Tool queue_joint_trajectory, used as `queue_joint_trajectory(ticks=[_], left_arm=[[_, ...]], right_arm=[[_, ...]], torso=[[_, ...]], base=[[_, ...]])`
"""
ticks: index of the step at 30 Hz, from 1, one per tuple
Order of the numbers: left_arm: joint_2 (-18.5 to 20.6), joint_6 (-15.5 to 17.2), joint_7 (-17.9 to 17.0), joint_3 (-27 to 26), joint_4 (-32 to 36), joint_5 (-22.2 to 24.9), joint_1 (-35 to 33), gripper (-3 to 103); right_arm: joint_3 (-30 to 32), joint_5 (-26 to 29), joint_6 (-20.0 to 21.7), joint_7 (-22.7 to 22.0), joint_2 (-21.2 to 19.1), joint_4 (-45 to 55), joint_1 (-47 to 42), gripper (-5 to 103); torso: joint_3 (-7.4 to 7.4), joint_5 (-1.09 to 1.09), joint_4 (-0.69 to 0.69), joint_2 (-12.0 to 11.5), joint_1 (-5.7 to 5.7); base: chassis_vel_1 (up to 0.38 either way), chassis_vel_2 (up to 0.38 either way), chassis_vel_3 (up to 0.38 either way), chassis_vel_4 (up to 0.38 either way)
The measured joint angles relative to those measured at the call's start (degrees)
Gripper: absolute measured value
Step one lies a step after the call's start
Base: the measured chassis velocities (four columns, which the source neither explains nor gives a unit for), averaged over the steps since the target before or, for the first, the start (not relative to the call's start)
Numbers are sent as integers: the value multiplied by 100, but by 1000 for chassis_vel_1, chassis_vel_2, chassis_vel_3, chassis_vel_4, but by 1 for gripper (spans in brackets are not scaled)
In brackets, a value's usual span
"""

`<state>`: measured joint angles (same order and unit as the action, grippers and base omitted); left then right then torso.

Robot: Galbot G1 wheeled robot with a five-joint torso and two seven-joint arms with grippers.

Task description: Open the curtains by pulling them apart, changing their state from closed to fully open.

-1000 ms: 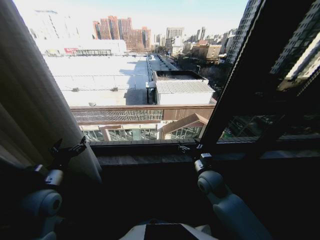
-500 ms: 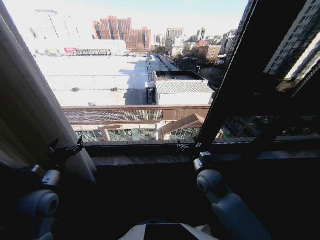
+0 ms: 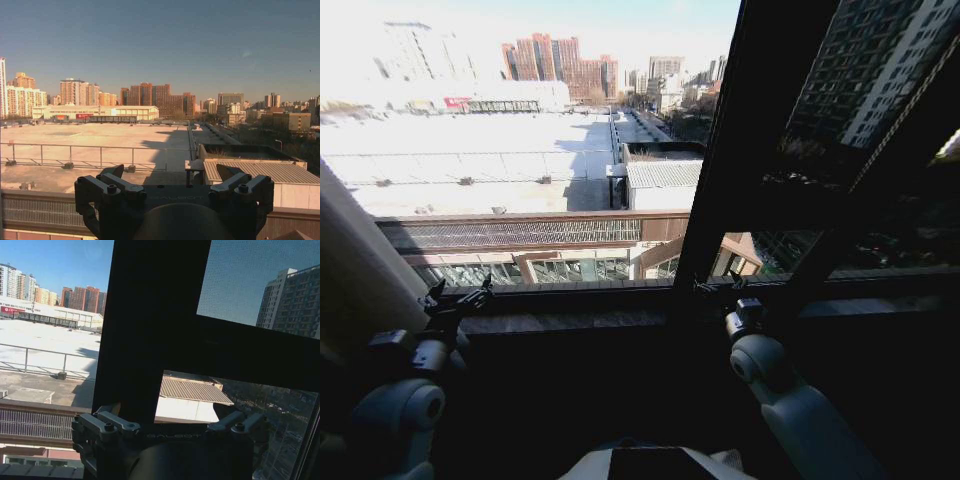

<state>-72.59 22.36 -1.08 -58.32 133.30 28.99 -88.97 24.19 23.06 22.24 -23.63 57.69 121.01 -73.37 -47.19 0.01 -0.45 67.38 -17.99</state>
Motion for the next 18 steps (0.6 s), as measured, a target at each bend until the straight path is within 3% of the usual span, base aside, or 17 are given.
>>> queue_joint_trajectory(ticks=[7, 18], left_arm=[[29, -64, 131, -19, -37, 44, -8, 100], [28, -75, 233, -13, -126, 33, -21, 100]], right_arm=[[204, 208, 122, -9, -167, 7, 20, 100], [169, 180, 157, -9, -94, 127, -118, 100]], torso=[[0, 0, 2, 0, 1], [0, 2, 2, 0, 0]], base=[[-366, -356, 360, 370], [-341, -369, 339, 366]])
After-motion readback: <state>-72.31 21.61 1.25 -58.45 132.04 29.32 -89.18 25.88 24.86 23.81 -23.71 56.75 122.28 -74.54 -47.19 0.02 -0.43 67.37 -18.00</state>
